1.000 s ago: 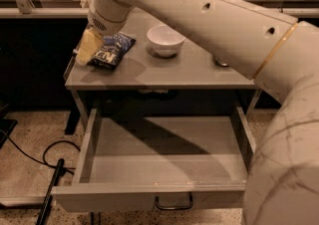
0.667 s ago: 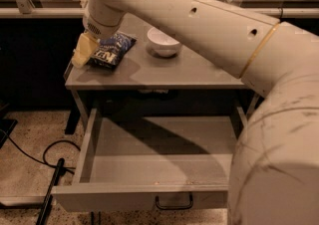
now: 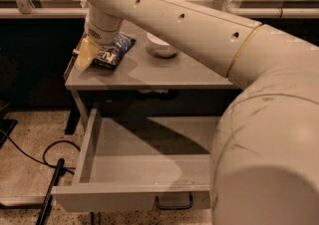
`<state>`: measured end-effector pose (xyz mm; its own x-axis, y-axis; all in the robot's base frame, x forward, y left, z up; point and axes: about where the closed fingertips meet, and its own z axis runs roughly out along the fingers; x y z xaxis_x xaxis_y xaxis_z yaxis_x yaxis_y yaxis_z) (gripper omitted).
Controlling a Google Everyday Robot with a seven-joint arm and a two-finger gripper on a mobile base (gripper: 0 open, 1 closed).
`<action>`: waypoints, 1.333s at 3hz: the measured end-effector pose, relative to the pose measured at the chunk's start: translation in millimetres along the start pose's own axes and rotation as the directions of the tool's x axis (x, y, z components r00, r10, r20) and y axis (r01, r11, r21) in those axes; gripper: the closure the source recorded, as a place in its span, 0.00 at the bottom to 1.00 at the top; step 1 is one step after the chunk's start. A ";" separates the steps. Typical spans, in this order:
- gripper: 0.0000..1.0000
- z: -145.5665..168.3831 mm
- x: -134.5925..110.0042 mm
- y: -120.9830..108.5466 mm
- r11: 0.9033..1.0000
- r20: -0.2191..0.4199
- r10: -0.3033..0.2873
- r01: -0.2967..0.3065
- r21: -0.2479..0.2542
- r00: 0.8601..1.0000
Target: Place blue chip bag into top drawer
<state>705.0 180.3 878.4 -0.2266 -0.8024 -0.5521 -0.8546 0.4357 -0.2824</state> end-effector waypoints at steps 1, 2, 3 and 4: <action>0.00 12.7 6.4 -7.8 1.000 -0.022 -0.010 0.010 0.007 1.000; 0.00 27.5 22.4 -25.1 1.000 -0.047 -0.017 0.018 0.018 0.999; 0.00 28.0 27.0 -32.1 1.000 -0.051 -0.016 0.017 0.023 0.999; 0.18 28.0 27.0 -32.1 1.000 -0.051 -0.016 0.017 0.023 0.999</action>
Offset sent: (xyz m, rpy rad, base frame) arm 0.0323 -0.0194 -0.0293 -0.0670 -0.0031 -0.0166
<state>739.4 156.1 850.6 -0.2364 -0.8288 -0.5072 -0.8476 0.4311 -0.3094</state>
